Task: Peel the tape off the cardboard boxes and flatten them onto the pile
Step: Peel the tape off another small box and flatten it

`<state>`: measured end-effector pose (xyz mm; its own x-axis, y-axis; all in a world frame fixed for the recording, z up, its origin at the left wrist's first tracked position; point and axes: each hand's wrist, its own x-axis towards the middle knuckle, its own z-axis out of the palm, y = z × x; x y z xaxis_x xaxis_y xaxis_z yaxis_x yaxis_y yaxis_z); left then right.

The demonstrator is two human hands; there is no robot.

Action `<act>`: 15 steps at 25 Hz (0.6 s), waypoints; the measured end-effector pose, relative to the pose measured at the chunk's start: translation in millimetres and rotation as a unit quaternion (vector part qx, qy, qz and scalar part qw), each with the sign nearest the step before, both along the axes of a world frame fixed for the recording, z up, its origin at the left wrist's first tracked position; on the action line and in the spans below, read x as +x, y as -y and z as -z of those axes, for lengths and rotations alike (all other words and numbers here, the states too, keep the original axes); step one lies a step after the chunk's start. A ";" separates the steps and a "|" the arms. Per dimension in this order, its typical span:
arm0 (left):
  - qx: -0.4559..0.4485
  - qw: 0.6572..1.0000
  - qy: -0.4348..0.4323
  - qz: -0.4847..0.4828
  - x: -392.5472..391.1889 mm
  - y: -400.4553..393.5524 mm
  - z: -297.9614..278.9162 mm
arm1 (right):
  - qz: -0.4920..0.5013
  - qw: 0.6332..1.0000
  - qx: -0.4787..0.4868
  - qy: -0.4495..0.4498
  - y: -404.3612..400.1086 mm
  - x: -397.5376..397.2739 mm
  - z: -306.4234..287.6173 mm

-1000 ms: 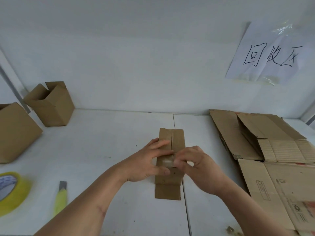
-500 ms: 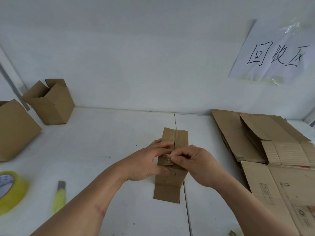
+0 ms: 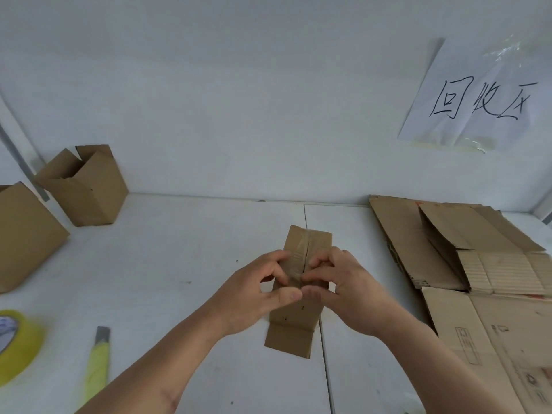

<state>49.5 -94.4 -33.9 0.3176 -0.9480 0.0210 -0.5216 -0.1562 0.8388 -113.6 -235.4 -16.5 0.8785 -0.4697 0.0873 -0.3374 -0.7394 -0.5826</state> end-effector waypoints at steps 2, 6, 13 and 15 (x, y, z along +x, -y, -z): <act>-0.018 1.000 0.009 -0.016 -7.0 2.4 1.2 | 0.006 1.000 -0.011 0.011 1.4 3.2 -1.1; -0.014 0.999 -0.003 -0.029 -15.8 8.9 1.9 | 0.174 0.979 0.037 0.096 18.3 12.5 0.6; -0.025 0.997 -0.032 -0.064 -26.7 18.2 5.0 | 0.117 0.991 -0.050 0.036 1.1 13.0 3.2; -0.025 0.997 -0.026 -0.063 -26.4 20.1 5.5 | 0.087 0.993 -0.067 -0.033 4.1 8.5 -2.7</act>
